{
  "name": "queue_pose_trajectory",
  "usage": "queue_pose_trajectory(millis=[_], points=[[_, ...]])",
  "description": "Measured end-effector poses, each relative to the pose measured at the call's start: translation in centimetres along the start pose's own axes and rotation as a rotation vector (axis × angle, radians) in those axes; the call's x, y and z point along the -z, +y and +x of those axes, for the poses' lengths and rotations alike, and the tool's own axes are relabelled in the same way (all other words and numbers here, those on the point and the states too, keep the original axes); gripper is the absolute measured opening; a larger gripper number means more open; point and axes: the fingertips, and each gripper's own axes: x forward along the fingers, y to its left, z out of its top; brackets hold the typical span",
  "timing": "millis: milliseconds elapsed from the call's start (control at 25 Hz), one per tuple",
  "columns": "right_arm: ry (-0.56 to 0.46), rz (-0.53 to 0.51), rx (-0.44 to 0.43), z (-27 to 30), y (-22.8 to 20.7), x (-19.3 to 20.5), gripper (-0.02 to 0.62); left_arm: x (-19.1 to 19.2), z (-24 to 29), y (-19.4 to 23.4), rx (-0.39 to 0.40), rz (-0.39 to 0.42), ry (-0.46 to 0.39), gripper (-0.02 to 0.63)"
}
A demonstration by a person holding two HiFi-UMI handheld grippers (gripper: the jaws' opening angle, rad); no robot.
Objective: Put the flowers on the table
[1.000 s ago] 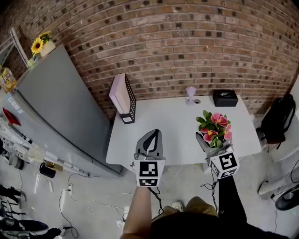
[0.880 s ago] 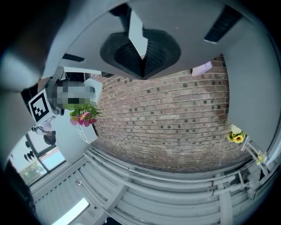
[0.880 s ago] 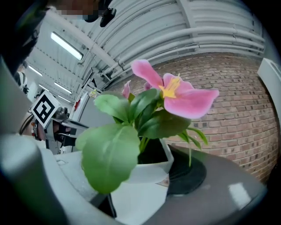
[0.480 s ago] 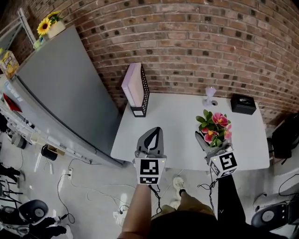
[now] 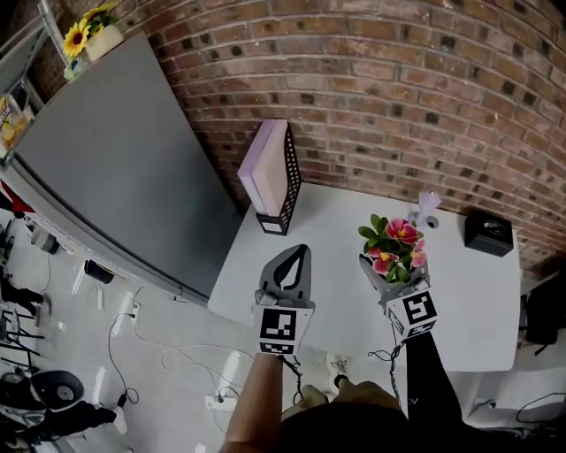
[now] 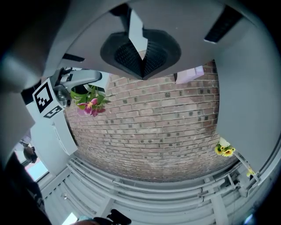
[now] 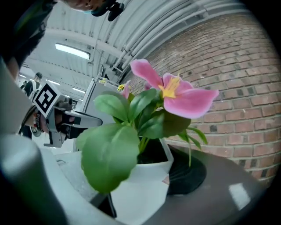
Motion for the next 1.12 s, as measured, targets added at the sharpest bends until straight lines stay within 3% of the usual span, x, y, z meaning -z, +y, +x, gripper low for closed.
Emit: queue_pose_trajectory(millis=[440, 1120], points=[[0.103, 0.123, -0.057, 7.5, -3.0, 10.5, 0.342, 3.0, 5.7, 1.3, -0.052, -0.042, 0.006, 0.006], [0.316, 0.179, -0.121, 14.3, -0.5, 26.1, 0.344, 10.5, 6.9, 5.1, -0.107, -0.066, 0.138, 0.006]])
